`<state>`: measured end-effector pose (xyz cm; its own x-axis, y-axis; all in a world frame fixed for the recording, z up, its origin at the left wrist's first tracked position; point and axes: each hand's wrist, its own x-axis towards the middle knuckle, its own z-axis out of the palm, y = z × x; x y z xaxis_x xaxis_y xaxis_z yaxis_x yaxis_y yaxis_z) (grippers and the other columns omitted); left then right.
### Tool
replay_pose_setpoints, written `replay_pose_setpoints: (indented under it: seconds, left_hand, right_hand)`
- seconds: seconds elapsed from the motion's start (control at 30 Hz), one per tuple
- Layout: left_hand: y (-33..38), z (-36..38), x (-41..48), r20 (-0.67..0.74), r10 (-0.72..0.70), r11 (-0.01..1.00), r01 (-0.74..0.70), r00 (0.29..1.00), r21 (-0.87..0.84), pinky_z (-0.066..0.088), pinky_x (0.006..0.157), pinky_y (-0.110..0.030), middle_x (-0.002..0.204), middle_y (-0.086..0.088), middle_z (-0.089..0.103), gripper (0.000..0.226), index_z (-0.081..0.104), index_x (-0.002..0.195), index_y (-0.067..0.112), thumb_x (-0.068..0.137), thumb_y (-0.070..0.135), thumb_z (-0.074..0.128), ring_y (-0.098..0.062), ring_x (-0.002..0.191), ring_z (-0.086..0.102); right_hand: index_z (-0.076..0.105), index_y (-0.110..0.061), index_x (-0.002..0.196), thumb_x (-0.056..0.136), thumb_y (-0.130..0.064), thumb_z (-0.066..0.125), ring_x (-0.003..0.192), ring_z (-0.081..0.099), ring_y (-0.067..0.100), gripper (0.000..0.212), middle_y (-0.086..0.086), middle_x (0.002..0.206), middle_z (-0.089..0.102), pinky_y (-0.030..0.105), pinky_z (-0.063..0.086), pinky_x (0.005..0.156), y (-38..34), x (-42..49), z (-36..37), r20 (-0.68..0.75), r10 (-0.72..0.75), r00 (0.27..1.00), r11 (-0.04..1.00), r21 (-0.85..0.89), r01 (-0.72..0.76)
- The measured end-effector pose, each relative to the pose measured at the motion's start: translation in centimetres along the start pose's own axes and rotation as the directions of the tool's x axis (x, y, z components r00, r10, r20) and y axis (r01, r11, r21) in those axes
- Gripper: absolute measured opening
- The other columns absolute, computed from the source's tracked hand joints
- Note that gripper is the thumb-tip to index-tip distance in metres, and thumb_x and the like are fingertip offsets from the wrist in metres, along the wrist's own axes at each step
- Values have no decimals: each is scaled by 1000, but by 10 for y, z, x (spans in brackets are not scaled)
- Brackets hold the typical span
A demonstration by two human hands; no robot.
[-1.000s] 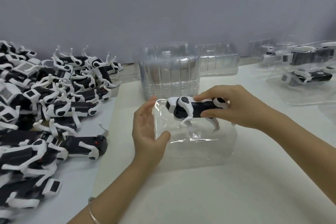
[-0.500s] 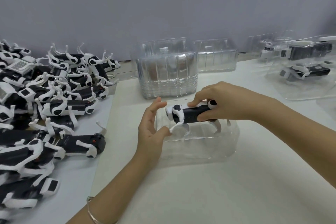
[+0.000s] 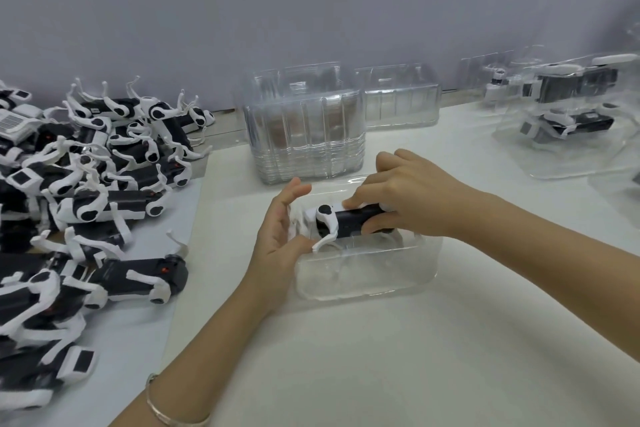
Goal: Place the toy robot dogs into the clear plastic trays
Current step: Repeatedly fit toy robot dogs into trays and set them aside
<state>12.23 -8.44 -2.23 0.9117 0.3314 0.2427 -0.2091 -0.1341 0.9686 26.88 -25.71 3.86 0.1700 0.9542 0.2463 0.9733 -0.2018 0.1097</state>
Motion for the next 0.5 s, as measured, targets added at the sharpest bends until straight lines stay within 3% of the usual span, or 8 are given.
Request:
replay_pose_setpoints:
  seconds: [0.13,0.27,0.3,0.33,0.4,0.43,0.47,0.5]
  left_hand:
    - [0,0,0,-12,-38,999,38,999,-34,28,114,-26,148,20,36,63,54,121,31,65,2,50,7,140,26]
    - [7,7,0,-97,-66,995,59,993,-78,27,112,-22,144,24,39,57,52,122,36,67,20,58,15,135,28]
    - [10,8,1,-121,-98,992,87,988,-91,30,107,-19,143,26,38,61,50,124,41,65,34,64,16,133,28]
    - [13,8,3,-138,-162,984,150,977,-94,29,102,-18,145,27,34,73,46,129,44,60,45,68,13,134,28]
    - [21,6,6,-138,-352,936,349,926,-49,27,98,-22,144,24,32,96,36,138,47,51,55,76,4,132,31]
    - [25,5,6,-102,-444,896,443,890,-28,31,95,-21,138,25,39,97,37,138,45,51,56,78,4,123,40]
    - [26,5,7,-45,-502,865,501,864,-28,38,90,-19,126,28,51,87,46,130,42,51,56,78,5,112,50]
    - [28,8,8,1,-531,847,531,847,-35,46,88,-20,118,25,60,72,55,118,38,52,54,79,2,106,59]
  right_hand:
    - [72,-27,106,76,-50,75,78,37,19,38,3,88,56,30,30,70,-1,5,5,-55,-26,998,997,-72,22]
    - [55,-51,127,84,-68,48,96,35,10,46,-14,103,40,27,23,82,7,1,-5,217,193,957,972,91,-217]
    - [52,-57,126,82,-73,46,104,38,9,48,-18,108,41,27,25,89,10,-4,-9,213,279,936,903,272,-331]
    - [50,-61,125,80,-76,47,112,39,8,48,-23,113,42,27,28,94,11,-12,-12,123,428,895,755,495,-430]
    - [42,-55,135,79,-73,53,122,42,12,61,-22,124,43,28,33,99,14,-33,-9,-27,784,621,398,788,-469]
    - [34,-48,144,75,-71,54,129,40,14,75,-17,133,42,31,33,104,11,-43,-4,64,858,509,233,835,-498]
    - [29,-43,148,70,-72,58,136,37,12,88,-16,143,38,34,31,110,4,-50,-1,220,848,482,84,843,-532]
    - [31,-42,147,66,-74,64,137,35,2,93,-23,145,37,29,29,112,-5,-55,3,367,770,522,-18,830,-557]
